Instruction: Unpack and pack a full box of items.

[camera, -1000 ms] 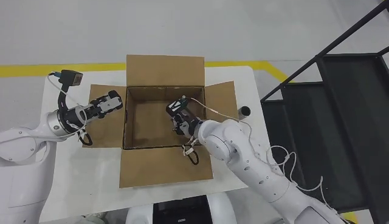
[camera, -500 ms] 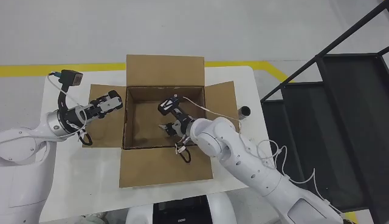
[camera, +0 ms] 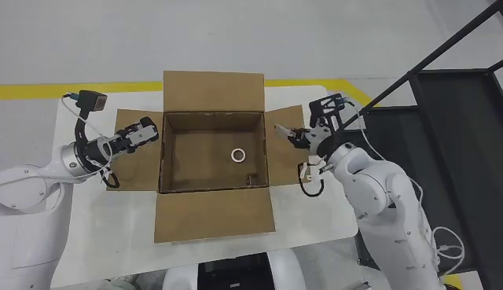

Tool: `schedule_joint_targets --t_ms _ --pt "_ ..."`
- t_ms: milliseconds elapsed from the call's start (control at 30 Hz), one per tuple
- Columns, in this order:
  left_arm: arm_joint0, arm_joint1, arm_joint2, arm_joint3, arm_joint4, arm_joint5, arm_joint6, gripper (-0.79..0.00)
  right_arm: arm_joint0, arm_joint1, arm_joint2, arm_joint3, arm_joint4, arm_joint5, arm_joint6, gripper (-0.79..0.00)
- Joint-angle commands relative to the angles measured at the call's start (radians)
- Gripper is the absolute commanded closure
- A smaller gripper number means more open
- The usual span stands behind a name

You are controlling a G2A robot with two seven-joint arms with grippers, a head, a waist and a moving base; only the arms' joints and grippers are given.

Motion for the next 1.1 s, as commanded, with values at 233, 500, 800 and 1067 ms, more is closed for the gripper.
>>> schedule_joint_targets --t_ms 233,500,800,1067 --pt "0.000 0.000 0.000 0.000 0.000 0.000 0.000 -0.785 -0.093 0.005 0.125 0.096 -0.212 0.187 -0.007 -0.785" --pt "0.000 0.000 0.000 0.000 0.000 0.000 0.000 -0.785 -0.014 -0.002 0.042 0.270 -0.283 0.251 0.069 -0.785" --pt "0.000 0.000 0.000 0.000 0.000 0.000 0.000 -0.785 0.086 -0.014 -0.022 0.449 -0.183 0.229 0.053 -0.785" --pt "0.000 0.000 0.000 0.000 0.000 0.000 0.000 -0.785 0.159 -0.022 -0.069 0.579 -0.159 0.237 0.034 -0.785"
